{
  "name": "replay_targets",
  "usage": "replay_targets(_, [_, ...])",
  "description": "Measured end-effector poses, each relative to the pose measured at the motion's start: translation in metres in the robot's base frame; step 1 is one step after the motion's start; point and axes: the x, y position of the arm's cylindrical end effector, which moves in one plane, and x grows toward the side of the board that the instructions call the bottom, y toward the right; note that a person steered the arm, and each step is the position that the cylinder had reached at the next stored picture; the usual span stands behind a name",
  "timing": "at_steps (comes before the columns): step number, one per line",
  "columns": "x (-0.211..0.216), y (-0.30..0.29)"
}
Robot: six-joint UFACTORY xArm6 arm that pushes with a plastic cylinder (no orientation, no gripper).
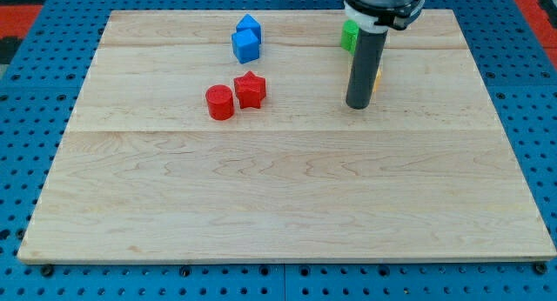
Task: Push red star closer to blue cube
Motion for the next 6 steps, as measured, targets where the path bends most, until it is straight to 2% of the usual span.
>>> replay_targets(2, [-0.006,-0.097])
replay_targets(4, [-0.054,-0.152])
replay_targets(5, [-0.046,-0.152])
replay_targets(6, [-0.010,-0.147])
